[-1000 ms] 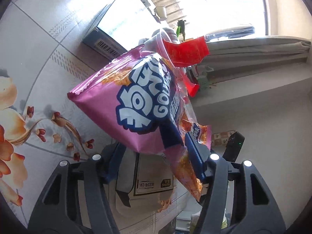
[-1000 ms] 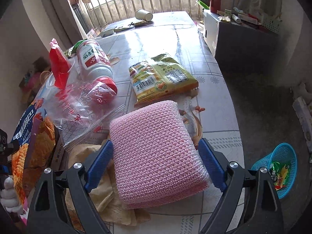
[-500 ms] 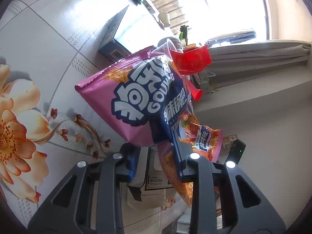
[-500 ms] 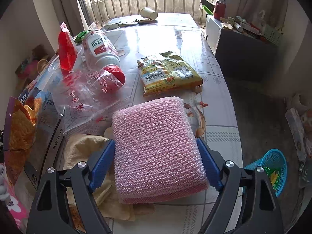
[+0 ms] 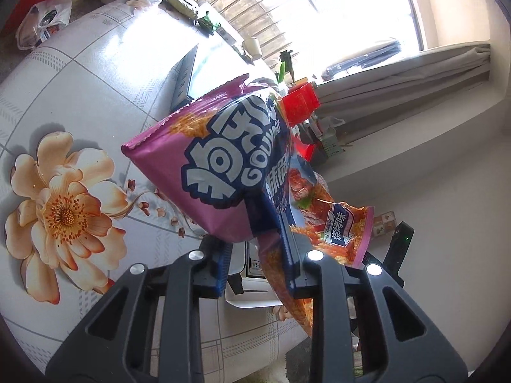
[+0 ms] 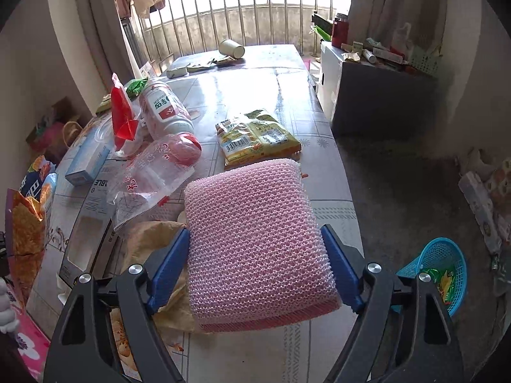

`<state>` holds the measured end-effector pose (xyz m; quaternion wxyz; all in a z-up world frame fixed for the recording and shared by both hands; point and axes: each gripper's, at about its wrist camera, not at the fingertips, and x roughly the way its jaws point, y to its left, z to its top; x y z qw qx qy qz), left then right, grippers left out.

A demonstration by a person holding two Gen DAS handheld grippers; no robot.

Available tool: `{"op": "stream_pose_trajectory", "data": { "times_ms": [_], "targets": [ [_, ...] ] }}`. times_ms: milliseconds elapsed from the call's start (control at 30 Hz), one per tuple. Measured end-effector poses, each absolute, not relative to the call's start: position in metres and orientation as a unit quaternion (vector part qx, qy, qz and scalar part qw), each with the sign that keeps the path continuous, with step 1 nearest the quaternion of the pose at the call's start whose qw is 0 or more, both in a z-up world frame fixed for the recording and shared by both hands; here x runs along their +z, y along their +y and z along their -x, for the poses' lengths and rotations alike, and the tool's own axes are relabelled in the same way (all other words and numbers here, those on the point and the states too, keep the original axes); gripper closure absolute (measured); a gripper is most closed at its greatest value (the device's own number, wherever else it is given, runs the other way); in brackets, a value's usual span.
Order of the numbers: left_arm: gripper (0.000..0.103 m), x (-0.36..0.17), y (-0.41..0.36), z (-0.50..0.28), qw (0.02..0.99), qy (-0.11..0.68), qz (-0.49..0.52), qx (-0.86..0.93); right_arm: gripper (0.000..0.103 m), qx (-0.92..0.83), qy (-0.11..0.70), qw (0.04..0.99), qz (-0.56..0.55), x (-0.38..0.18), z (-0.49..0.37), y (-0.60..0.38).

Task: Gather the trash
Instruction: 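Carry pink bag and pink pad to the blue wastebasket and release both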

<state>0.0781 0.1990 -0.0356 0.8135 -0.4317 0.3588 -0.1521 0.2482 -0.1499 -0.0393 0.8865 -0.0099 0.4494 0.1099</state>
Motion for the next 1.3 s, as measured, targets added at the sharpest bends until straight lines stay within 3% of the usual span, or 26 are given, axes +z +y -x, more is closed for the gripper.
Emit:
{"op": "stream_pose_trajectory", "data": {
  "times_ms": [367,833,1300],
  "targets": [
    [0.078,-0.002,0.193,-0.056,0.845,0.315,0.394,-0.178,0.024,0.194,0.474,0.850,-0.124,-0.038,-0.227,-0.171],
    [0.078,0.008,0.175,-0.073,0.851,0.319,0.368,-0.196,0.024,0.158,0.523,0.838,0.008,-0.055,-0.164,-0.165],
    [0.078,0.025,0.138,-0.115,0.860,0.327,0.310,-0.239,0.024,0.129,0.451,0.862,-0.193,-0.036,-0.130,-0.250]
  ]
}}
